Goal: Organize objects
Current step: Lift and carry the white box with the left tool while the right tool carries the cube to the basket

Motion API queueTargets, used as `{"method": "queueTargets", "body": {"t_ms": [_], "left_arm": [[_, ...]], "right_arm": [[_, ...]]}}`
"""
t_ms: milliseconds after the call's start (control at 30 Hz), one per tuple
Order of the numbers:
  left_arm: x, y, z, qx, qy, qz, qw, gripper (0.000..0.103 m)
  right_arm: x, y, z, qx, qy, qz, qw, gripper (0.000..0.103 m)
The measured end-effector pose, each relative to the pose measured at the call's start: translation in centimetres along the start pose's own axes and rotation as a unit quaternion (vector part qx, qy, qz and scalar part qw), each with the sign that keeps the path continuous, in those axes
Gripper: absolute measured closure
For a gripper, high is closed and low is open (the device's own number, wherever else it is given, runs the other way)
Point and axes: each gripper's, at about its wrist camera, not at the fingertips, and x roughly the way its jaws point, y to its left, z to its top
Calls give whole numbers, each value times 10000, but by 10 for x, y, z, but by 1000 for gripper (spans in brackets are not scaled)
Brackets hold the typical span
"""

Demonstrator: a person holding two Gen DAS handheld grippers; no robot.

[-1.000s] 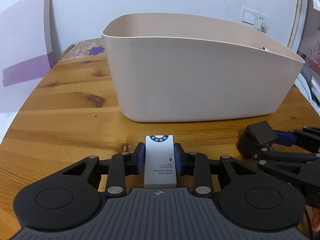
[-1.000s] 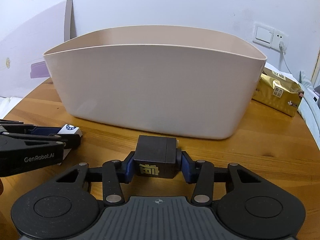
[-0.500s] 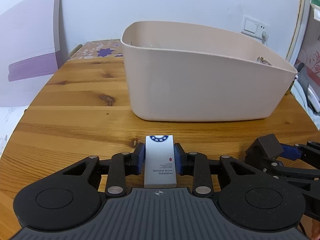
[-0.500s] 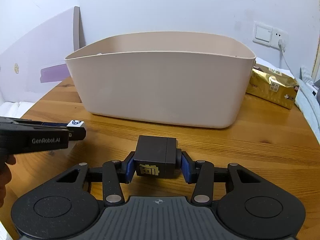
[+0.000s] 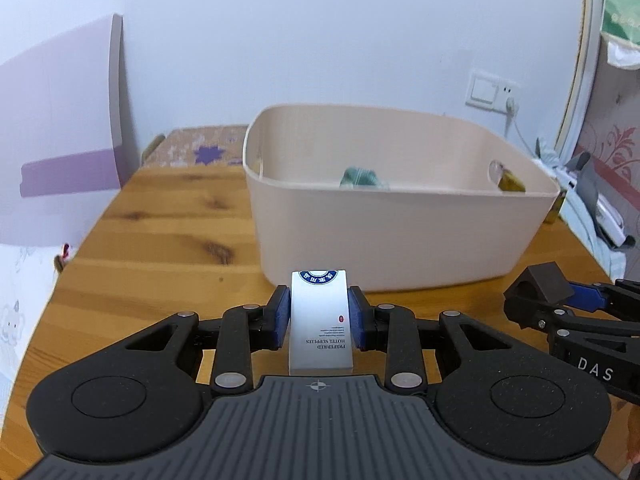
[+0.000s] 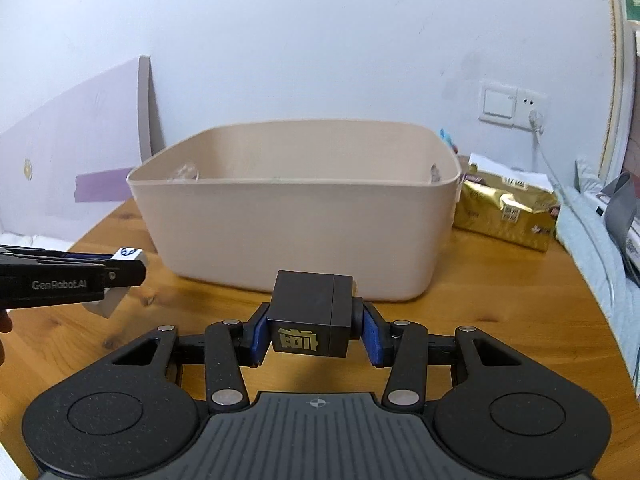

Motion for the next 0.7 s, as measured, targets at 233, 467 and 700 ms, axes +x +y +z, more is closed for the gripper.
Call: {"method": "queueTargets", "body": {"t_ms": [233, 467, 700], "left_arm": [[-15, -5, 22, 98, -319, -58, 9994, 72], [-23, -12, 43, 342, -650, -1, 9973, 72], [-20, -14, 61, 450, -820, 8, 9956, 72]], "right_arm": [[-13, -10, 18, 112, -330, -55, 9994, 59], [-18, -17, 32, 274, -543, -68, 9981, 59], [-16, -24, 44, 375, -731, -142, 9965, 59]]}}
